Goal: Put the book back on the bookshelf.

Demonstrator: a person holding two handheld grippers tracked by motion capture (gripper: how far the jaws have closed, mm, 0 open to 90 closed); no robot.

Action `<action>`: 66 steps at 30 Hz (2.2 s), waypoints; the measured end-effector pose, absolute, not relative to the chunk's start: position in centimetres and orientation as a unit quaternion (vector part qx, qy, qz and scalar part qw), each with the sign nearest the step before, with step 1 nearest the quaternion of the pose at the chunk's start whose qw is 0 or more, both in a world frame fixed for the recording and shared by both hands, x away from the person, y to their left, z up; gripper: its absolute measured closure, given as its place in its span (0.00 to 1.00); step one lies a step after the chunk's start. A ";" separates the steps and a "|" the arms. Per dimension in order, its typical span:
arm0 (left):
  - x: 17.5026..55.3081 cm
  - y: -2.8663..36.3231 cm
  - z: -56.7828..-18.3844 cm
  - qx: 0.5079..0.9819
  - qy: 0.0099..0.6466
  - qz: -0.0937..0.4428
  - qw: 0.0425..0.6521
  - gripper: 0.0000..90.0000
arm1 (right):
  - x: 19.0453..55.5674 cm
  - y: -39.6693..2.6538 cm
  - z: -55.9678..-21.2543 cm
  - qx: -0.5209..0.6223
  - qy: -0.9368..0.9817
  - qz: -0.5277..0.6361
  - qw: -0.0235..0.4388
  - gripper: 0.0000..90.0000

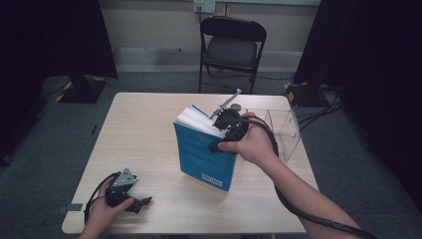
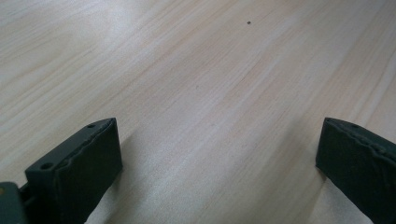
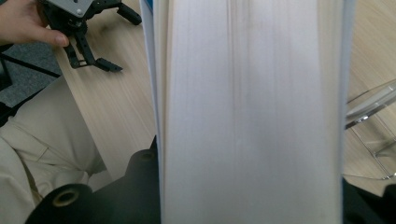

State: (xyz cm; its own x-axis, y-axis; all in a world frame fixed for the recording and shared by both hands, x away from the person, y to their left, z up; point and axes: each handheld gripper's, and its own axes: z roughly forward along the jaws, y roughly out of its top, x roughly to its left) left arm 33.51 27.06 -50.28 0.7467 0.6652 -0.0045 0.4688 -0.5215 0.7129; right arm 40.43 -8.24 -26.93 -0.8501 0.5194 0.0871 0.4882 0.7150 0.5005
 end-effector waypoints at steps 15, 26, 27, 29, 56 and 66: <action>33.5 27.1 -50.3 0.862 0.329 0.136 0.362 0.00 | 39.7 -11.1 -26.2 0.288 0.922 0.257 0.031 0.69; 33.5 27.1 -50.3 0.862 0.329 0.135 0.362 0.00 | 39.4 -13.2 -25.9 0.300 0.918 0.258 0.038 0.69; 33.5 27.1 -50.3 0.862 0.329 0.136 0.362 0.00 | 39.4 -13.7 -25.9 0.303 0.916 0.258 0.039 0.69; 33.5 27.1 -50.3 0.862 0.329 0.136 0.362 0.00 | 39.4 -13.9 -25.9 0.305 0.916 0.259 0.038 0.69; 33.5 27.0 -50.3 0.860 0.329 0.137 0.364 0.00 | 38.4 -18.4 -25.6 0.341 0.904 0.254 0.040 0.69; 33.5 27.0 -50.3 0.860 0.329 0.137 0.364 0.00 | 38.5 -19.1 -27.0 0.344 0.904 0.250 0.043 0.68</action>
